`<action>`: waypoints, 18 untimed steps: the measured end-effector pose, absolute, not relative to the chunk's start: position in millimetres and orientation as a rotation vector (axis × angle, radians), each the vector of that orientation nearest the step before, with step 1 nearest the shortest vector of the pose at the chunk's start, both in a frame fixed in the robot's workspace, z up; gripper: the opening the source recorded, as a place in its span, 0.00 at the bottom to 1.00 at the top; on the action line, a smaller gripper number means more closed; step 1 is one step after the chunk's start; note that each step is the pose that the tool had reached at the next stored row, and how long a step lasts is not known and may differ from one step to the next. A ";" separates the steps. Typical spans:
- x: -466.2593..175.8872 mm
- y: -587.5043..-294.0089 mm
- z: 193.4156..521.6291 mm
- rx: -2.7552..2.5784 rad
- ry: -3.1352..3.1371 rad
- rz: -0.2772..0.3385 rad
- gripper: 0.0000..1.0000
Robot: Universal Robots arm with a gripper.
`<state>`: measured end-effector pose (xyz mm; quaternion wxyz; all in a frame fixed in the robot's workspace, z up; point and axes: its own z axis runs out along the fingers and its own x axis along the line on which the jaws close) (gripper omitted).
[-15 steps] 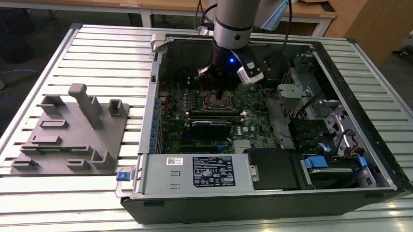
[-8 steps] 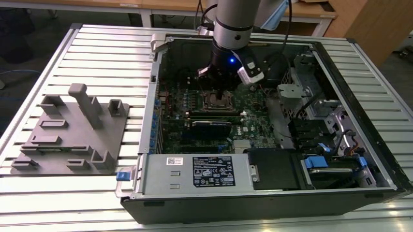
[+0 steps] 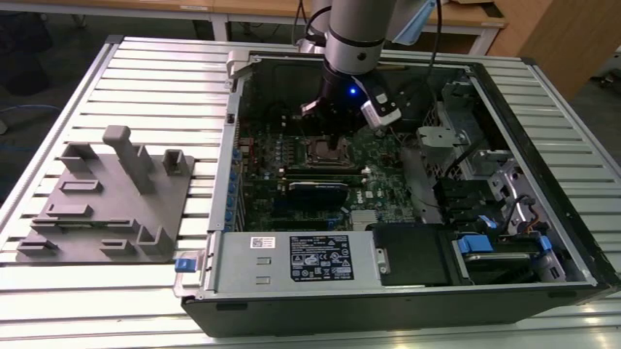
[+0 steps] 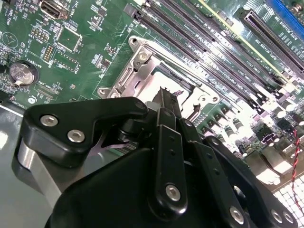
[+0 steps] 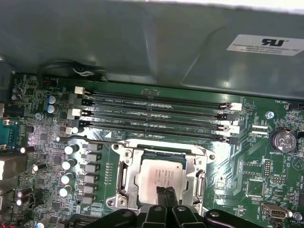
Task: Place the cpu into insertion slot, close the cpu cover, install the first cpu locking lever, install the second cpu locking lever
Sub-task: 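Close the cpu cover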
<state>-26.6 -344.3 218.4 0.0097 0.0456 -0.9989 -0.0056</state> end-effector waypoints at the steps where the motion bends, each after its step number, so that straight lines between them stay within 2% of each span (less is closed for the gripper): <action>1: -26.5 -344.3 218.4 0.143 -3.119 -0.017 0.10; 18: -26.5 -344.3 222.4 0.143 -3.119 -0.017 0.10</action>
